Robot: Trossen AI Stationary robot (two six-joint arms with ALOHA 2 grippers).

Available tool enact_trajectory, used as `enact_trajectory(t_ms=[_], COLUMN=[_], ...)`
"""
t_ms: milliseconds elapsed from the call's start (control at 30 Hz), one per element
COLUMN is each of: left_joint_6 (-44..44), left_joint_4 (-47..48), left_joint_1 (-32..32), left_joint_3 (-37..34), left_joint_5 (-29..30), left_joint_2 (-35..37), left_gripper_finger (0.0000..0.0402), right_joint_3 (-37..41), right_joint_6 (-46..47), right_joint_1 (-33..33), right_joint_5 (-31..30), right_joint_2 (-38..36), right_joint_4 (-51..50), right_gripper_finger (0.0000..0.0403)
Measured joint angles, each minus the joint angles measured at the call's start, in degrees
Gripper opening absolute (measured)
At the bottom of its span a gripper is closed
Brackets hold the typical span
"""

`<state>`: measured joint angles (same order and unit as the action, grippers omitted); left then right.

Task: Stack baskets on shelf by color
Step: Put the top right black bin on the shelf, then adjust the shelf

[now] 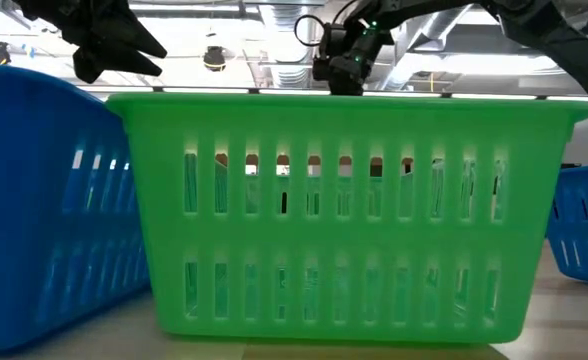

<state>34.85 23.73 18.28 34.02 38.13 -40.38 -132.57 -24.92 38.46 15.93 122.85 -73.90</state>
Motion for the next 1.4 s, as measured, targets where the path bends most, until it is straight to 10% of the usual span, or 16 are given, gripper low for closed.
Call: enact_trajectory(t_ms=[300,667,967,1400], left_joint_6=[-0.61,-1.22,-1.24,-1.22], left_joint_4=[0.0,-0.02,0.61,1.28], left_joint_1=[0.0,0.0,0.0,0.0], left_joint_3=[0.0,0.0,0.0,0.0], left_joint_5=[-0.1,0.11,0.15,0.83], left_joint_2=[0.02,0.02,0.0,0.0], left_gripper_finger=[0.0167,0.0167,0.0167,0.0167], right_joint_3=[-1.29,-0.04,19.63,47.21], right_joint_6=[3.94,14.7,17.47,21.66], right_joint_1=[-0.66,-5.34,-8.58,-10.17], right_joint_5=[-3.15,-10.27,-10.08,-10.06], right_joint_2=[-4.56,-7.18,-12.96,-24.91], right_joint_4=[-4.63,-15.18,-11.18,20.58], right_gripper_finger=[0.0197,0.0135,0.0067,0.0005])
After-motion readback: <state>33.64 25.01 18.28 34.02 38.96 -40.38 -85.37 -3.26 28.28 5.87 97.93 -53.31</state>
